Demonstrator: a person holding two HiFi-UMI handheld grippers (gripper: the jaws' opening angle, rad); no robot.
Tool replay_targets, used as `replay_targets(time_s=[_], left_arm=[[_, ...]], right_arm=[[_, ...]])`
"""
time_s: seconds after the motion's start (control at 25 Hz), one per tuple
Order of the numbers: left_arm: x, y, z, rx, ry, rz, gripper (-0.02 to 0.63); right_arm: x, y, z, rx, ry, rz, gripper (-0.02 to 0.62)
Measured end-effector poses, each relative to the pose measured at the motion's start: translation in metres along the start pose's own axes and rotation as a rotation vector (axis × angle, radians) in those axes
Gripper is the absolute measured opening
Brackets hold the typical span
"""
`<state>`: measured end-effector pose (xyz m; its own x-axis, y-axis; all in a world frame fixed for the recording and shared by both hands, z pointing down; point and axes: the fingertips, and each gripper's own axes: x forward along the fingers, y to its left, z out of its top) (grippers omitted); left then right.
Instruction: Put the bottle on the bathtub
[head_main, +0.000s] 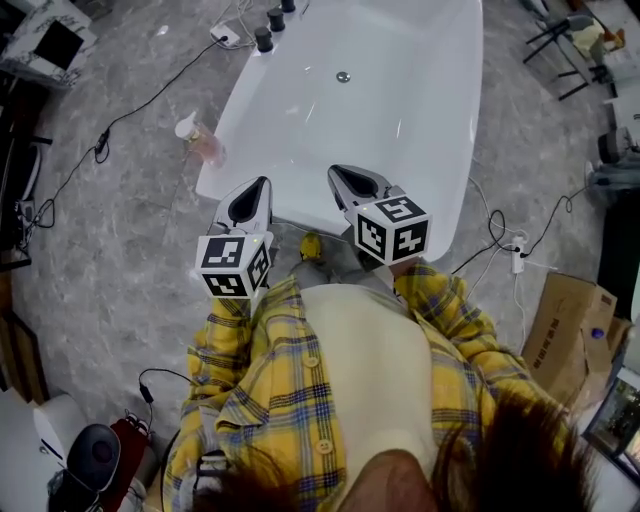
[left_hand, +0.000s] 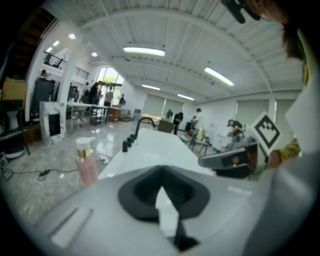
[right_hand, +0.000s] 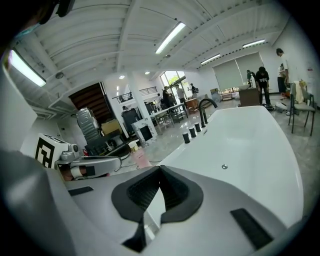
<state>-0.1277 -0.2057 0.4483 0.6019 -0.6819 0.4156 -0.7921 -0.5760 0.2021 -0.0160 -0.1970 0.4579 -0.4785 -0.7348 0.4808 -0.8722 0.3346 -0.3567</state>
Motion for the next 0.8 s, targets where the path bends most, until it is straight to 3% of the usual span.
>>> replay_targets(time_s=[0.8], left_arm=[[0.007,-0.004,0.001,-0.024,-0.009,-0.015,0.008]], right_arm=[[-0.006,-0.013,0.01,0.004,-0.017,-0.013,0.014]])
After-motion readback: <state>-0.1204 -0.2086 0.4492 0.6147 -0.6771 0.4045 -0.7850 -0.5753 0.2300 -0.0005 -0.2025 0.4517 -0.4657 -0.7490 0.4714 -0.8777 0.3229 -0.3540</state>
